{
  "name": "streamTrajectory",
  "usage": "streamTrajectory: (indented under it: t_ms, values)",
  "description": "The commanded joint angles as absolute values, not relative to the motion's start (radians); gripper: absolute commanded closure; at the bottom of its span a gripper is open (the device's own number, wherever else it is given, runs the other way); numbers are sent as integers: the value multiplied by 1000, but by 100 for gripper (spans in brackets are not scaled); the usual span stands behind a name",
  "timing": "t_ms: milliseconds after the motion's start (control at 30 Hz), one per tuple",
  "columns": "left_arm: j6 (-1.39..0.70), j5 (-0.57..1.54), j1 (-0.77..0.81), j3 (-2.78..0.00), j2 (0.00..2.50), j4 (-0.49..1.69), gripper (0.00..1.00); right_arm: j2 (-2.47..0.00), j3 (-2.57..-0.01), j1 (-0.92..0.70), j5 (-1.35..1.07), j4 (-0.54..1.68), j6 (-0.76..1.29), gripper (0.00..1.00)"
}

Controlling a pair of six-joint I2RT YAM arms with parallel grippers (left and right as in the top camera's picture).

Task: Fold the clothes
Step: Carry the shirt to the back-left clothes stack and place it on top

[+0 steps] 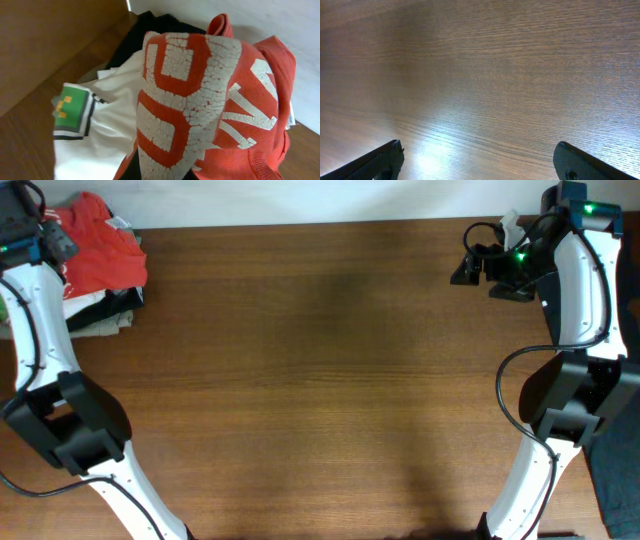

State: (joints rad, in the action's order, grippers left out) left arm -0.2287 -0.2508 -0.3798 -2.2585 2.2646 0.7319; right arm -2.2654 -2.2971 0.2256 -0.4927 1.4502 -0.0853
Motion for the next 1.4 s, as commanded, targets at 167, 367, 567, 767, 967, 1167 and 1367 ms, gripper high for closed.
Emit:
streamTrajectory:
  t_ms: [167, 367, 567, 767, 967, 1167, 1367]
  values:
    - [-242, -356, -447, -2289, 2335, 716, 99, -2254, -2312, 223, -485, 1450, -88, 1]
    - [-242, -390, -558, -2289, 2426, 756, 42, -2254, -2312, 223, -485, 1450, -89, 1]
    - [-231, -335, -522, -2405, 2421, 810, 2, -2254, -2312, 223, -485, 1450, -88, 1]
    - [-231, -198, -478, -2454, 2466, 727, 99, -2254, -2312, 223, -485, 1450, -88, 1]
    - [-230, -78, -470, -2454, 2645, 648, 99, -2254, -2312, 223, -485, 1450, -88, 1]
    - [-96, -67, -440, -2570, 2613, 694, 99, -2254, -2312, 223, -485, 1450, -88, 1]
    - [-111, -159, -519, -2616, 2554, 844, 99, -2254, -2312, 223, -485, 1450, -88, 2]
